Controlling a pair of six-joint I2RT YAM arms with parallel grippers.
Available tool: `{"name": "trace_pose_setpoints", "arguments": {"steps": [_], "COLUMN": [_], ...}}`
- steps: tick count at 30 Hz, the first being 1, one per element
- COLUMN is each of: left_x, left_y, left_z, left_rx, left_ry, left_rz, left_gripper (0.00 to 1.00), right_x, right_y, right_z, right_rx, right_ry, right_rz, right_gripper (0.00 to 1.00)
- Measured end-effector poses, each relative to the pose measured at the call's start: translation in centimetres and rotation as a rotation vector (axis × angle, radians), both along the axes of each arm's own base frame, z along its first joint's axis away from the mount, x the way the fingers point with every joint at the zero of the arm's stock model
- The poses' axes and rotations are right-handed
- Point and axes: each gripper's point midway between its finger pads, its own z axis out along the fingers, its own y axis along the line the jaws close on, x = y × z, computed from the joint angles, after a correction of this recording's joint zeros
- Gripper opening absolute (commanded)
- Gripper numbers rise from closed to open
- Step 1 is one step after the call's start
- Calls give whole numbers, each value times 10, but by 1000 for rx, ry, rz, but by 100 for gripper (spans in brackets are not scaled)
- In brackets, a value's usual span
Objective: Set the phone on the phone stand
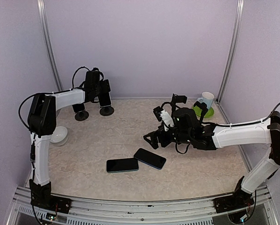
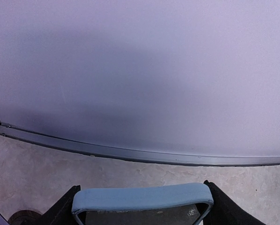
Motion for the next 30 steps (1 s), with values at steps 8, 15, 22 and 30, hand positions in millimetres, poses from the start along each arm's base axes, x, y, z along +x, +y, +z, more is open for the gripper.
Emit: {"name": "trace_pose_setpoints", "arguments": {"steps": [8,15,22,30], "left_x": [1,3,4,7], "left_y": [0,1,-1,-1], "left_z": [0,0,-1,-3], "left_rx": [7,18,36,43], "left_ry": [-3,-7,-6,-3], "left_rz": [1,5,3,9], "left_gripper": [68,67,68,76], "right_x": [0,0,0,0], "right_y": [0,0,0,0], "right_z": [0,0,0,0], "right_rx": [0,0,0,0], "right_ry": [0,0,0,0], "right_rz": [0,0,1,1], "right_gripper": [100,100,100,100]}}
